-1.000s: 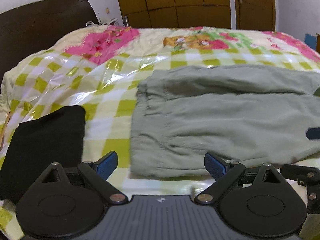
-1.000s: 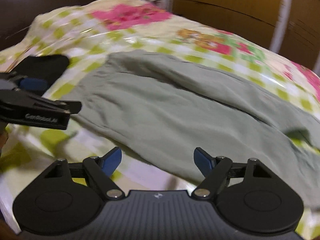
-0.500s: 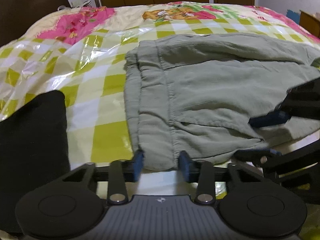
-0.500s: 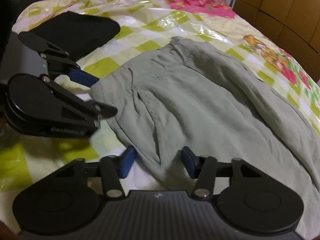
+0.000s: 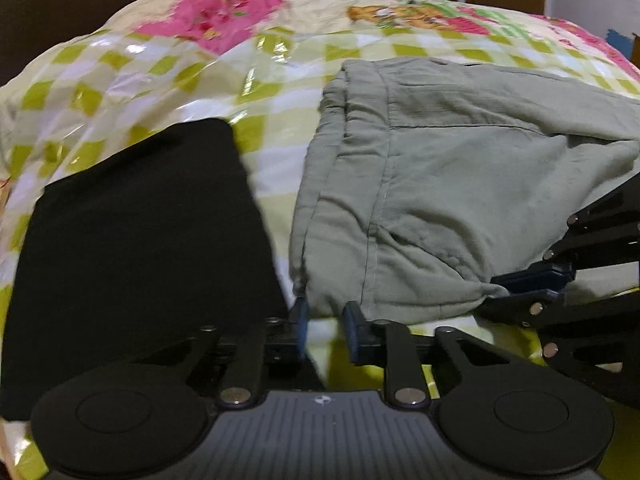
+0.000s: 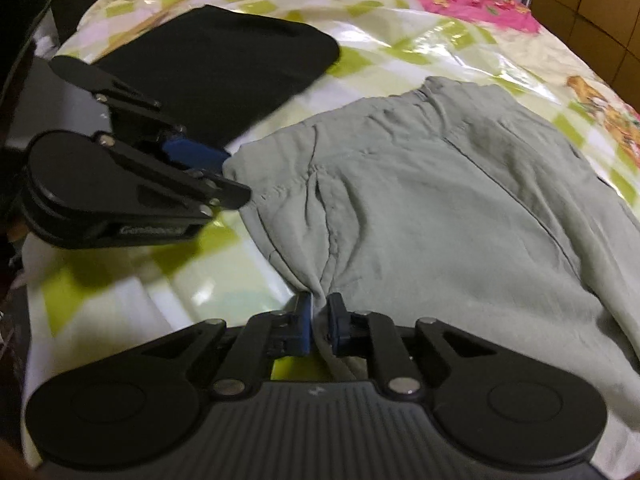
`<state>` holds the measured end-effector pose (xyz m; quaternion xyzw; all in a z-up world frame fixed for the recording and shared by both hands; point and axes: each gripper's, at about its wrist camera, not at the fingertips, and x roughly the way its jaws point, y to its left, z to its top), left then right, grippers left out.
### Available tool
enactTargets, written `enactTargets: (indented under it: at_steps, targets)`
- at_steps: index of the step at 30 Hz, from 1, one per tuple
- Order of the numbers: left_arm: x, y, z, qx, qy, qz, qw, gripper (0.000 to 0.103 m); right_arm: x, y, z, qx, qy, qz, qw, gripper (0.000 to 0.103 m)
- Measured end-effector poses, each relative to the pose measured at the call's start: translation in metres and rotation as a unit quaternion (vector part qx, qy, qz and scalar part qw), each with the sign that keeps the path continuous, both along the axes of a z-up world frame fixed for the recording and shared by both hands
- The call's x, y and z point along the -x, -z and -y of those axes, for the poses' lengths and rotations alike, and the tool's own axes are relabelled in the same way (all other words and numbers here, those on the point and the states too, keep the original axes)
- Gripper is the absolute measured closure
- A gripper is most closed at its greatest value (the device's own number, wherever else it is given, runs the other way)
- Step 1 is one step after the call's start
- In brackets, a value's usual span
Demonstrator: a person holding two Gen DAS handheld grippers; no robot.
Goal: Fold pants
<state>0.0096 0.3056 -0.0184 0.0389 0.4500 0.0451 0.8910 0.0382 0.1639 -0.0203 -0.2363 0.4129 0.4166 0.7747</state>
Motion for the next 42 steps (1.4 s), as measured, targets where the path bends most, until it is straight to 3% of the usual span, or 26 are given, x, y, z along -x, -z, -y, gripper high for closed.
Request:
enactTargets:
  at_steps: [7, 11, 15, 21, 25, 28, 32, 35, 38, 40, 42]
  targets:
    - [0.012, -0.021, 0.015, -0.009, 0.002, 0.015, 0.9998, 0.070, -0.001, -0.020, 0.018, -0.046, 0.037, -0.027, 0.998, 0.085]
    - [0.010, -0.037, 0.041, -0.009, 0.023, 0.032, 0.9992, 0.070, -0.008, -0.037, 0.071, -0.068, 0.100, -0.021, 0.992, 0.084]
    - [-0.002, -0.044, 0.091, 0.009, 0.081, 0.044, 0.9957, 0.069, -0.020, -0.045, 0.145, -0.069, 0.191, -0.006, 0.979, 0.084]
    - [-0.034, -0.031, 0.191, 0.049, 0.176, 0.029, 0.9827, 0.069, -0.038, -0.040, 0.279, -0.043, 0.348, 0.017, 0.937, 0.083]
    - [-0.045, -0.019, 0.251, 0.059, 0.232, 0.014, 0.9707, 0.069, -0.039, -0.031, 0.363, -0.013, 0.447, 0.029, 0.894, 0.083]
    - [-0.049, -0.007, 0.289, 0.068, 0.267, -0.005, 0.9614, 0.069, -0.033, -0.021, 0.426, 0.006, 0.519, 0.024, 0.855, 0.083]
    - [-0.049, -0.001, 0.320, 0.073, 0.287, -0.012, 0.9550, 0.069, -0.021, -0.014, 0.476, 0.021, 0.573, 0.034, 0.818, 0.085]
    - [-0.047, -0.002, 0.330, 0.076, 0.296, -0.015, 0.9522, 0.068, -0.015, -0.011, 0.493, 0.025, 0.594, 0.035, 0.803, 0.085]
    - [-0.048, -0.005, 0.326, 0.074, 0.299, -0.016, 0.9513, 0.068, -0.010, -0.013, 0.500, 0.033, 0.603, 0.041, 0.796, 0.085]
    - [-0.046, -0.012, 0.315, 0.076, 0.295, -0.011, 0.9524, 0.068, -0.009, -0.021, 0.496, 0.033, 0.602, 0.043, 0.796, 0.080]
    - [-0.046, -0.021, 0.296, 0.072, 0.287, 0.000, 0.9552, 0.068, -0.007, -0.031, 0.485, 0.025, 0.585, 0.054, 0.809, 0.079]
